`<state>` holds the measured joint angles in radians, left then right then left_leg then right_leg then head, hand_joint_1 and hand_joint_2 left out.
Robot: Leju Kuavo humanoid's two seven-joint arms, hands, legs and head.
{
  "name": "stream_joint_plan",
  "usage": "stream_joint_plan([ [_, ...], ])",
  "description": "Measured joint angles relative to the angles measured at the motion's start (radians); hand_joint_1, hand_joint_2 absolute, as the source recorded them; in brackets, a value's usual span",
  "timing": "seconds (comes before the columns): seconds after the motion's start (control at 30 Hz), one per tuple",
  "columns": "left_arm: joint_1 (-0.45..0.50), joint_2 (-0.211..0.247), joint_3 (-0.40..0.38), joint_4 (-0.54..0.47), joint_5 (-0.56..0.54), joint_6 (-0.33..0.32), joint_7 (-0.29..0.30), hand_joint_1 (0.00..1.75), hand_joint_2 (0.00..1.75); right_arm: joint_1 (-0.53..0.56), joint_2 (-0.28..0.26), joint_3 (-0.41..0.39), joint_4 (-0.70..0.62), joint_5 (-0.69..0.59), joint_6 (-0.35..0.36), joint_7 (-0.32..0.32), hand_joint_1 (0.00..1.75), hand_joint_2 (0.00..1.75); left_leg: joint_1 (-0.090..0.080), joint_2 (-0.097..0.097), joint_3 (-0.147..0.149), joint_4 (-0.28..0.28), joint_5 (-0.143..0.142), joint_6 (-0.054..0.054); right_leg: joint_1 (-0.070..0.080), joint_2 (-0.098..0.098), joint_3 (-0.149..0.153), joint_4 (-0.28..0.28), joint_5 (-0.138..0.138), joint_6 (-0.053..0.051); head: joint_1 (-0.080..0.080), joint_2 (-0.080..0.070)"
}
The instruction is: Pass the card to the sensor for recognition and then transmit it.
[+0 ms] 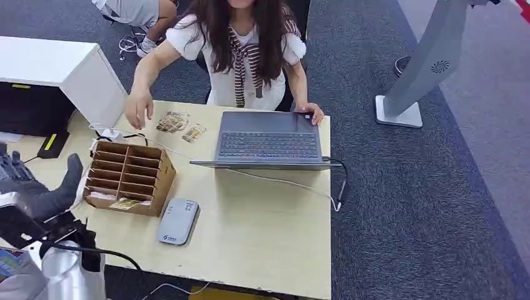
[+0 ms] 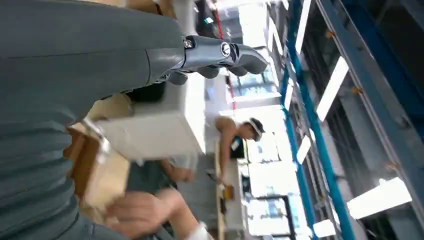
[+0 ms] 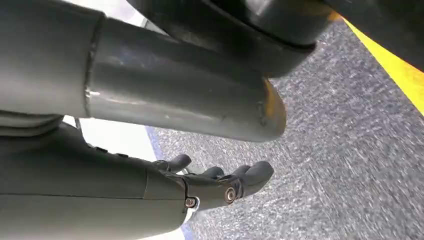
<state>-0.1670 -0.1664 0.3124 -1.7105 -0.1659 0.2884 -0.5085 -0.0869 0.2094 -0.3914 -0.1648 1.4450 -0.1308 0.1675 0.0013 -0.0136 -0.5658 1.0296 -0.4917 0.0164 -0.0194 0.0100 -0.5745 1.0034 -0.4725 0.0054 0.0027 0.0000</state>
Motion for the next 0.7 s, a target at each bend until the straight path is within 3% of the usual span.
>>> stream_joint_plan([
  [0.1,-0.014,0.023,-0.104,-0.014,-0.002,0.013,0.006,0.00,1.75,0.000,0.000,0.000,0.000,0.001,0.001,0.000,0.00,0.00,0.000,0.001,0.000,0.000,0.000,0.000,0.000,0.002,-0.001,0.000,0.000,0.000,0.000,0.000],
  [0.23,-0.015,0.043,-0.172,-0.026,0.003,0.020,0.006,0.00,1.75,0.000,0.000,0.000,0.000,0.001,0.001,0.000,0.00,0.00,-0.001,0.001,0.000,0.000,0.000,0.000,0.001,0.001,-0.002,0.000,0.000,0.000,0.000,0.000],
  [0.57,-0.015,0.061,-0.220,-0.032,-0.004,0.018,0.006,0.00,1.75,0.001,0.000,0.000,0.000,0.001,0.001,0.000,0.00,0.00,0.000,0.002,-0.001,0.000,0.000,0.000,0.001,0.001,-0.003,0.000,0.000,0.000,0.000,0.000],
  [0.7,-0.041,0.077,-0.259,-0.027,-0.122,0.017,0.053,0.00,1.75,0.001,0.000,0.000,0.000,0.002,-0.002,0.002,0.00,0.00,0.000,0.001,-0.001,0.000,0.000,0.000,0.001,0.001,-0.003,0.000,0.000,0.000,0.000,0.000],
])
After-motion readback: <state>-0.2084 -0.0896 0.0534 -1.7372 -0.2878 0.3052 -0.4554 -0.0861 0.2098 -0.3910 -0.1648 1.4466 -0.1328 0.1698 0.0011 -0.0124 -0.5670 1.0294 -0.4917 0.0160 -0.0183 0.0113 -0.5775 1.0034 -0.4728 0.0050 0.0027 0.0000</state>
